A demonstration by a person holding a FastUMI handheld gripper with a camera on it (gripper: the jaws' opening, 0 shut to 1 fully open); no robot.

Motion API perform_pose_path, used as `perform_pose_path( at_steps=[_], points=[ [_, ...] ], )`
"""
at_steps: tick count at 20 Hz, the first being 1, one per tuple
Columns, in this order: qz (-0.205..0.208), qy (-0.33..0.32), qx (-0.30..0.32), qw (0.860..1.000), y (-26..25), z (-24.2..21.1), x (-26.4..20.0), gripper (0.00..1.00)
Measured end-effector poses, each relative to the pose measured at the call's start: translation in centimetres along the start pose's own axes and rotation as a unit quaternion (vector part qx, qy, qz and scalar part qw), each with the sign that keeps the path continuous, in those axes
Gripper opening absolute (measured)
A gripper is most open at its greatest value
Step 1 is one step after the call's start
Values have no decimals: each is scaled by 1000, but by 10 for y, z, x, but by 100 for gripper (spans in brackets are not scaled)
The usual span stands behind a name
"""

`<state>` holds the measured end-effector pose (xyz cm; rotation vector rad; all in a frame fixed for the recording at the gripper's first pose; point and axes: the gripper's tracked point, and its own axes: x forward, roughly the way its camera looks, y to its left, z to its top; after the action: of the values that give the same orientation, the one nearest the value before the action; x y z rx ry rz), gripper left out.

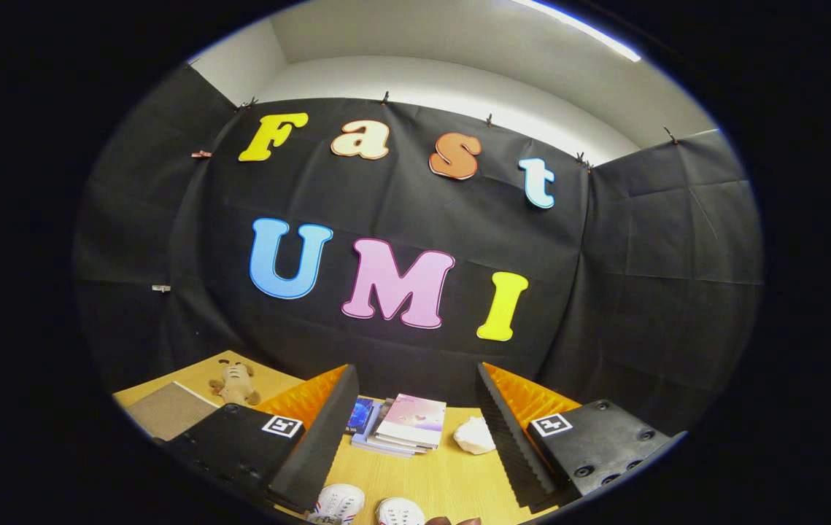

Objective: Open the storage box then place both shoes into the box .Put the left shoe in first, then the right shoe, with the right side of both shoes facing outward in a uniform manner.

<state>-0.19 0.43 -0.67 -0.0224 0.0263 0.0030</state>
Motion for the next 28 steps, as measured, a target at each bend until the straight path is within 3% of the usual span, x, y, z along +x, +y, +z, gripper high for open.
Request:
perform_pose_path(
  at_steps=[8,13,19,22,26,28],
  points=[
    [26,-5,9,1000,15,3,-2,97],
    [92,19,26,995,52,-13,1,97],
    [219,75,77,970,126,-50,-5,98],
    [298,105,108,943,172,-72,-14,98],
    [379,171,197,888,223,-99,-26,99],
    [412,206,242,854,242,-107,-29,98]
  ],
)
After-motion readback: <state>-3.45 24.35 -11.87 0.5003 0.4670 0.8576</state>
